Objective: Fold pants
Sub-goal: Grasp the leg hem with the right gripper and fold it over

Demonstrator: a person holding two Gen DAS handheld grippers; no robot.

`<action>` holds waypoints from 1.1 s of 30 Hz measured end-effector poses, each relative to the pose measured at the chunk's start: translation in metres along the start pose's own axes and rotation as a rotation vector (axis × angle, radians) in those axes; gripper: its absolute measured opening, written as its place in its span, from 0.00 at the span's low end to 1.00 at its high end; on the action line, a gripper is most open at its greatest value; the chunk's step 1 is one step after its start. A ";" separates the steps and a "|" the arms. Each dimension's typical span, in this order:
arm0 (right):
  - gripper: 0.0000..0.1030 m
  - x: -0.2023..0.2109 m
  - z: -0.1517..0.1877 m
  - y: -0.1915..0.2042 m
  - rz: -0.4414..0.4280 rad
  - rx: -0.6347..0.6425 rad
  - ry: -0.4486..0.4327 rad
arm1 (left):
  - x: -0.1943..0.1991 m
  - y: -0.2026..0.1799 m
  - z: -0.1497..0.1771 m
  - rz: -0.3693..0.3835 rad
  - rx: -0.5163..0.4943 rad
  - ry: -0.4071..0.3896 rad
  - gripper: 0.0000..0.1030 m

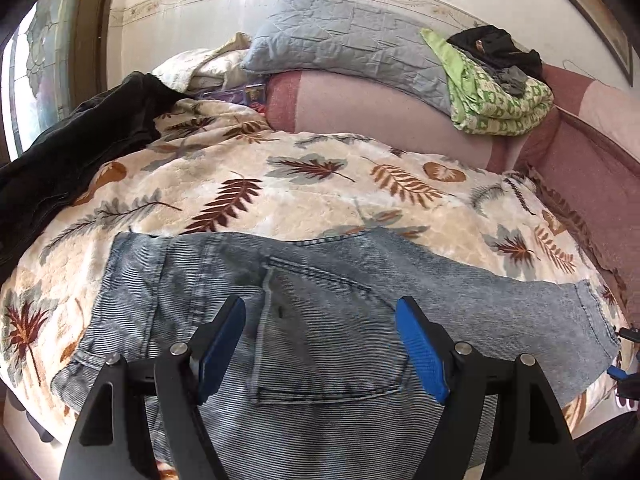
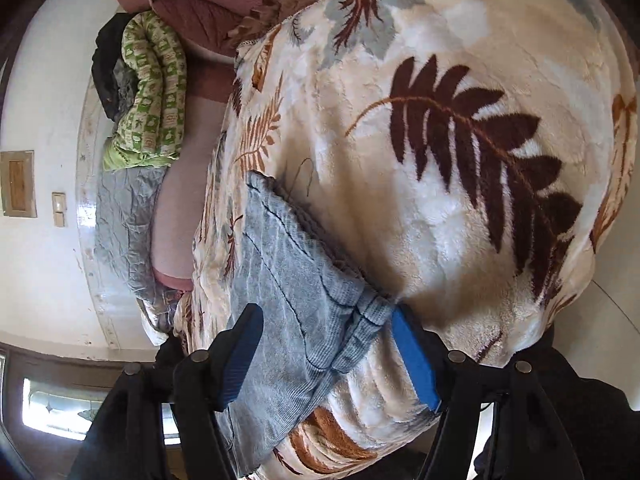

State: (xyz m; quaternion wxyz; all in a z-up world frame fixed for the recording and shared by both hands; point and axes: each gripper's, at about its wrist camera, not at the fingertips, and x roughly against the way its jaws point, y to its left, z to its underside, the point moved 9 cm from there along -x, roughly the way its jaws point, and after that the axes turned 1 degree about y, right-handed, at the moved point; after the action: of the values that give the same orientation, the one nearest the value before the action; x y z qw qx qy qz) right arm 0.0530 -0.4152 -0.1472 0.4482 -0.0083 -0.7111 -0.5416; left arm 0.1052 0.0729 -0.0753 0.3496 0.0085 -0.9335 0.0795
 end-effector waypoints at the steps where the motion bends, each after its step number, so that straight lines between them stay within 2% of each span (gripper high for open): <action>1: 0.68 -0.001 -0.001 0.000 -0.001 0.001 -0.003 | -0.001 -0.015 -0.001 0.032 -0.003 0.014 0.76; 5: 0.68 -0.001 -0.004 -0.004 -0.028 -0.023 -0.003 | -0.013 -0.096 -0.001 0.166 -0.030 0.116 0.76; 7: 0.67 -0.002 -0.004 -0.005 -0.039 -0.018 0.001 | -0.024 -0.141 0.005 0.197 -0.075 0.183 0.76; 10: 0.62 -0.001 -0.004 -0.007 -0.039 0.003 0.005 | -0.041 -0.194 0.015 0.130 -0.192 0.220 0.76; 13: 0.54 0.000 -0.005 -0.011 -0.049 0.000 0.010 | -0.063 -0.225 0.032 0.049 -0.314 0.268 0.76; 17: 0.51 0.001 -0.005 -0.014 -0.057 0.000 0.017 | -0.091 -0.231 0.059 -0.021 -0.399 0.343 0.76; 19: 0.50 0.000 -0.005 -0.013 -0.042 0.017 0.015 | -0.087 -0.227 0.057 -0.017 -0.386 0.311 0.79; 23: 0.49 -0.002 -0.004 -0.011 -0.007 0.027 0.023 | -0.082 -0.225 0.053 0.025 -0.350 0.345 0.79; 25: 0.47 -0.001 -0.003 -0.007 0.007 0.031 0.032 | -0.073 -0.225 0.043 0.058 -0.306 0.299 0.79; 26: 0.47 -0.001 -0.004 -0.007 0.012 0.027 0.034 | -0.072 -0.224 0.041 0.050 -0.307 0.281 0.79; 27: 0.47 -0.002 -0.004 -0.008 0.015 0.017 0.036 | -0.078 -0.224 0.045 0.036 -0.323 0.296 0.79; 28: 0.48 -0.004 -0.004 -0.009 0.018 0.003 0.036 | -0.089 -0.225 0.056 0.025 -0.350 0.358 0.79; 29: 0.48 -0.004 -0.005 -0.010 0.017 -0.014 0.037 | -0.095 -0.224 0.060 0.021 -0.361 0.362 0.82; 30: 0.48 -0.005 -0.006 -0.011 0.017 -0.029 0.039 | -0.094 -0.224 0.057 0.018 -0.362 0.324 0.86; 32: 0.48 -0.005 -0.007 -0.011 0.024 -0.046 0.045 | -0.095 -0.223 0.058 0.019 -0.353 0.322 0.86; 33: 0.43 -0.005 -0.008 -0.012 0.034 -0.049 0.047 | -0.096 -0.222 0.058 0.023 -0.349 0.320 0.86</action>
State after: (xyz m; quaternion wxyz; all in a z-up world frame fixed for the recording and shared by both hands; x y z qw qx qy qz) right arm 0.0551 -0.4235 -0.1596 0.4736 -0.0185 -0.6866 -0.5514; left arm 0.1557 -0.1594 -0.1493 0.4882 -0.0753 -0.8659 -0.0789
